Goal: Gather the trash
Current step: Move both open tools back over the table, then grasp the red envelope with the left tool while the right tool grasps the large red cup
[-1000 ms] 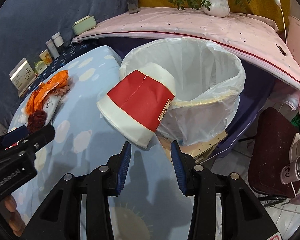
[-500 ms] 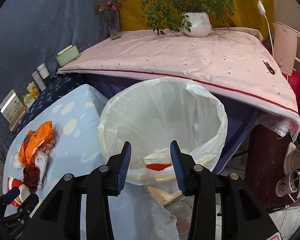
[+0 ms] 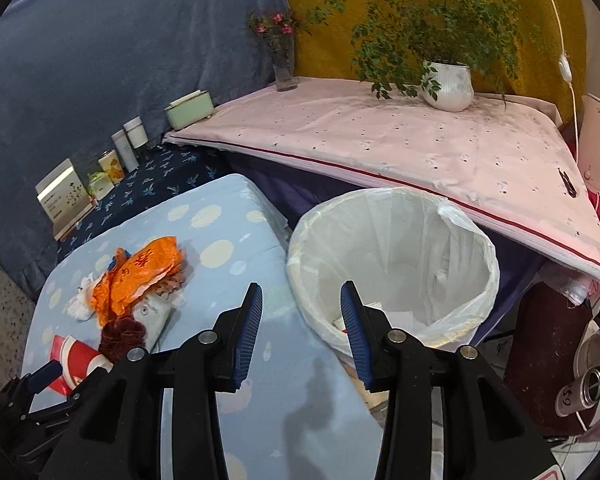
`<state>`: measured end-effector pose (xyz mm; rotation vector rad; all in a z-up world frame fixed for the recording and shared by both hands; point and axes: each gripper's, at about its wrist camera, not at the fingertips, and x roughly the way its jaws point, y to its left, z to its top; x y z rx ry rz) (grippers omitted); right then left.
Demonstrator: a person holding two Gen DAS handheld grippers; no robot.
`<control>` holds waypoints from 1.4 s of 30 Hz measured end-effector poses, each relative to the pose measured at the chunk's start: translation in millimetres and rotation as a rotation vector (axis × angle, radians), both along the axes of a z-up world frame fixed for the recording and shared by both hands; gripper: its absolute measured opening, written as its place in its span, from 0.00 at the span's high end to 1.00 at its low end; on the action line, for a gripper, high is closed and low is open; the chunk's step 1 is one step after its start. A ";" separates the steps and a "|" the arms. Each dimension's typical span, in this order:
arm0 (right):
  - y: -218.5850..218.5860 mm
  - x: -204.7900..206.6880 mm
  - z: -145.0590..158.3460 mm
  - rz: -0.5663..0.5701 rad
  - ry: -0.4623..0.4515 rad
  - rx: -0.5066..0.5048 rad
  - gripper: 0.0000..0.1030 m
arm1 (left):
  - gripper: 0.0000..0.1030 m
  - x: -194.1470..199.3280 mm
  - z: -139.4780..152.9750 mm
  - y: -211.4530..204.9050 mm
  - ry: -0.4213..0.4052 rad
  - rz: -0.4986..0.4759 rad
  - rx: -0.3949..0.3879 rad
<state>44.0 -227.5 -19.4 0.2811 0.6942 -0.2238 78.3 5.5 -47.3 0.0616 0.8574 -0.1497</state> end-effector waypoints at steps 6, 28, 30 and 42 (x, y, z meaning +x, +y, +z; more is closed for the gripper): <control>45.4 3.8 2.0 0.072 0.003 -0.006 0.46 | 0.17 0.0 -0.2 44.2 -0.002 0.081 -0.006; 192.2 24.0 -30.5 0.285 0.107 0.009 0.33 | 0.14 21.9 -42.6 173.1 0.114 0.200 -0.076; 199.0 26.5 -35.9 0.291 0.121 0.016 0.33 | 0.20 26.2 -46.5 177.1 0.134 0.188 -0.110; 228.8 38.2 -54.4 0.314 0.170 0.030 0.30 | 0.90 35.6 -49.1 165.3 0.170 0.036 -0.183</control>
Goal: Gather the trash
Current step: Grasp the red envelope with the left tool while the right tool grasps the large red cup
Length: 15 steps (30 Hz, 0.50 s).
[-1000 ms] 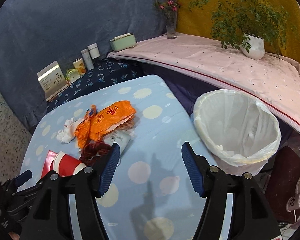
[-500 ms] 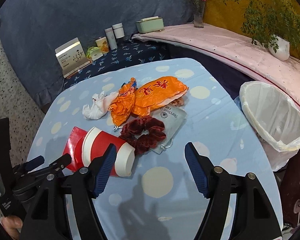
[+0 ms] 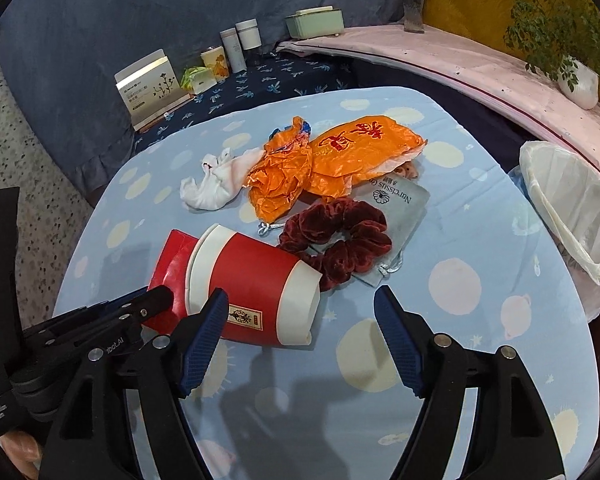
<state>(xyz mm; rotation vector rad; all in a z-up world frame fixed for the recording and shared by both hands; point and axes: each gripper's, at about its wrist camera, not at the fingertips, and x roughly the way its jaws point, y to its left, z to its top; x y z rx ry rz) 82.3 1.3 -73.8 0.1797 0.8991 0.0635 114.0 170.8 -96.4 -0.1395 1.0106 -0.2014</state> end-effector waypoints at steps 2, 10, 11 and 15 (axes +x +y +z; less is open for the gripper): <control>3.2 1.7 -2.4 -0.001 0.007 0.008 0.30 | 0.92 -1.5 2.5 2.1 -0.008 0.005 -0.002; 20.2 8.2 -9.7 -0.002 0.022 0.030 0.20 | 0.96 -4.4 14.5 24.2 -0.043 0.064 0.012; 23.1 8.9 -10.5 -0.002 0.023 0.031 0.19 | 0.96 -4.8 15.2 28.3 -0.045 0.075 0.014; 35.9 13.5 -13.6 -0.011 0.029 0.015 0.19 | 0.96 -6.1 15.2 40.2 -0.047 0.111 0.024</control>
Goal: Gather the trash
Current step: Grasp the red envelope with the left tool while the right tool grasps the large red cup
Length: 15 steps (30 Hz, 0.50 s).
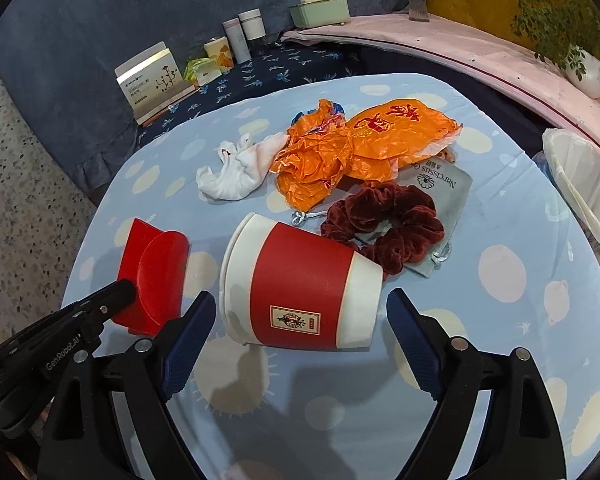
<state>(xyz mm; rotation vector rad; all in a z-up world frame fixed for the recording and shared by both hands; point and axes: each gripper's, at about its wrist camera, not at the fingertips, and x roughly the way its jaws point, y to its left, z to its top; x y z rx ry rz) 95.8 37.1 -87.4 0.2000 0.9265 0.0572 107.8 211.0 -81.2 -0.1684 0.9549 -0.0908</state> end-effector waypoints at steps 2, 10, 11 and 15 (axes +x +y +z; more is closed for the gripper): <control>6.6 2.4 -3.1 -0.012 0.008 -0.018 0.18 | 0.96 -0.9 -0.8 4.8 -0.001 0.009 -0.001; 21.6 11.7 -16.3 -0.037 0.036 -0.034 0.18 | 0.96 -3.4 -4.9 16.6 0.001 0.026 -0.010; 23.1 12.6 -17.3 -0.039 0.038 -0.039 0.18 | 0.96 -3.8 -5.5 16.7 0.001 0.026 -0.010; 27.1 16.1 -20.2 -0.047 0.041 -0.042 0.18 | 0.96 -4.4 -6.6 17.6 0.001 0.028 -0.006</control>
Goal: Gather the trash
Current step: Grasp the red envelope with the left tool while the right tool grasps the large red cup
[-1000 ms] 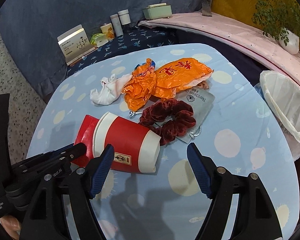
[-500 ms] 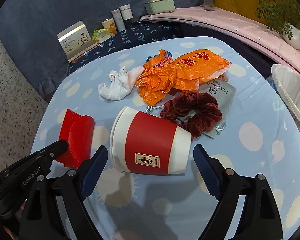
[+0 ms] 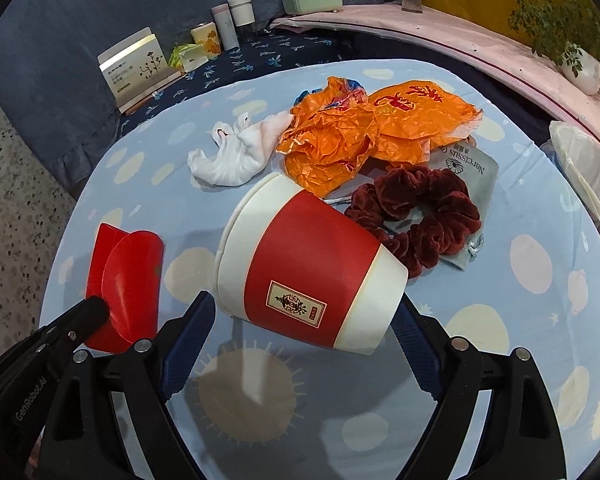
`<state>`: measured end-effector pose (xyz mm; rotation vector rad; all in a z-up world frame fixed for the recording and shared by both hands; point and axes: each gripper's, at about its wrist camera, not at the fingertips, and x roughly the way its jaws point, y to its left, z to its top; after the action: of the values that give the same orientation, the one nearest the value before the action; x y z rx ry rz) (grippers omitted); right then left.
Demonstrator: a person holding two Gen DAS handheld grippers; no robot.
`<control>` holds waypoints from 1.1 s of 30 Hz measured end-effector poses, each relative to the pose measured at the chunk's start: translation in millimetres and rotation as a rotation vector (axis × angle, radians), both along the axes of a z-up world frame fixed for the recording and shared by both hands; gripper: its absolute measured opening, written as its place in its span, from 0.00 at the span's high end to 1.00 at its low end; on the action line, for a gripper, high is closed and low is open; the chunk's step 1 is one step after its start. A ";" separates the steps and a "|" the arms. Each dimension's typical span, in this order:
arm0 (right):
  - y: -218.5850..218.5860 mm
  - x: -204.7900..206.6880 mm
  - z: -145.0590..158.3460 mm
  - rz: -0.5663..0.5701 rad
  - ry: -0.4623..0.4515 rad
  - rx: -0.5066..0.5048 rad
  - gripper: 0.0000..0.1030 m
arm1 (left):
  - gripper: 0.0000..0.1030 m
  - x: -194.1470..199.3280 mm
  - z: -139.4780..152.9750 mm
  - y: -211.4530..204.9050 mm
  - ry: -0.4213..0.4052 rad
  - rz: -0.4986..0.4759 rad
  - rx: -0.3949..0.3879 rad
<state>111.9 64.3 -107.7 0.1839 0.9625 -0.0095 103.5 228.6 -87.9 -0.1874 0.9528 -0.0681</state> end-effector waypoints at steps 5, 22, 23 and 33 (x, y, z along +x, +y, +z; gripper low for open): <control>0.0 -1.1 3.0 -0.028 0.004 0.043 0.18 | 0.96 -1.5 1.0 5.2 -0.004 0.011 -0.004; -6.7 -12.3 4.1 0.091 0.046 0.111 0.87 | 0.96 -4.3 5.6 -8.5 -0.010 -0.011 -0.006; -7.1 -14.8 7.8 0.090 0.029 0.099 0.82 | 0.96 -4.5 5.8 -10.5 -0.010 -0.013 -0.005; -15.8 2.2 17.2 0.096 -0.026 0.086 0.29 | 0.96 -3.9 6.5 -21.9 -0.006 -0.032 -0.005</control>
<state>114.1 48.5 -90.4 0.2160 0.9456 0.1223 99.5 206.7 -81.4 -0.1767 0.9498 -0.1008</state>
